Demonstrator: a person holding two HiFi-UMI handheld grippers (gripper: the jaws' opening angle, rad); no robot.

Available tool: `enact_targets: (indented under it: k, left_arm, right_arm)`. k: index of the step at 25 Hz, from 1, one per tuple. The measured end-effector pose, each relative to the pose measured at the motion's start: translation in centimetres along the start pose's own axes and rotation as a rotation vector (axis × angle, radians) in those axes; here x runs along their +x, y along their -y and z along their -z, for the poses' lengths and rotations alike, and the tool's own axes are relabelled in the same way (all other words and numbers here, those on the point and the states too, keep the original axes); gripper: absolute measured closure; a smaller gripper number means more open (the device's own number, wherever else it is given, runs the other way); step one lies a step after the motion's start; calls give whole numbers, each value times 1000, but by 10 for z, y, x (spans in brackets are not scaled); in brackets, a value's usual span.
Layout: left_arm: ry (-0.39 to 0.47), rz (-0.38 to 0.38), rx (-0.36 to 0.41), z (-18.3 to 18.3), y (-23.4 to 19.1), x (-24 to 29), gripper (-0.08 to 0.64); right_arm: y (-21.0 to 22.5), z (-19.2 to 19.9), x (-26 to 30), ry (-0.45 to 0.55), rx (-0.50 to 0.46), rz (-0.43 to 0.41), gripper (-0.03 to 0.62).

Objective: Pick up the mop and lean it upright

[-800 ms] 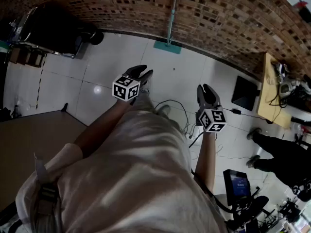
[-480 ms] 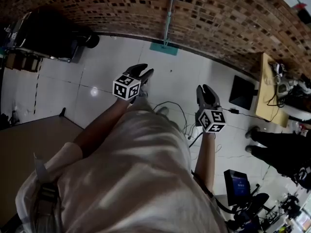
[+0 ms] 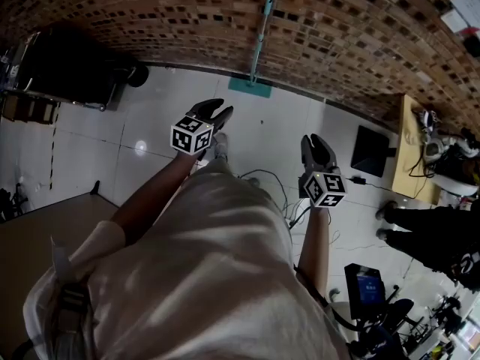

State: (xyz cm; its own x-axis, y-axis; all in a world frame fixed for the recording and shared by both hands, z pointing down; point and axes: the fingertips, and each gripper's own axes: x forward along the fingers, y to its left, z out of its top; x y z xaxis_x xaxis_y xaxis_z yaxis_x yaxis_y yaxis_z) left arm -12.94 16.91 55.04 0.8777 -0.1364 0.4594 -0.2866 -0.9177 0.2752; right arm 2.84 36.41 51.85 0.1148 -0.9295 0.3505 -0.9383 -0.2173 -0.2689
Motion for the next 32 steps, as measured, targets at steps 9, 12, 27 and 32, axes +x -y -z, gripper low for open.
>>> enact_targets:
  k: [9, 12, 27, 32]
  left_arm:
    - [1, 15, -17, -30, -68, 28, 394]
    - [-1, 23, -20, -37, -86, 35, 394]
    - [7, 87, 25, -80, -188, 48, 394]
    - [12, 105, 35, -87, -208, 53, 394]
  right_arm:
    - [-6, -26, 74, -18, -12, 9, 505]
    - [-10, -34, 98, -21, -16, 11, 505]
    - [-42, -64, 220, 2, -22, 28, 505]
    - [-53, -70, 240, 0, -27, 30, 505]
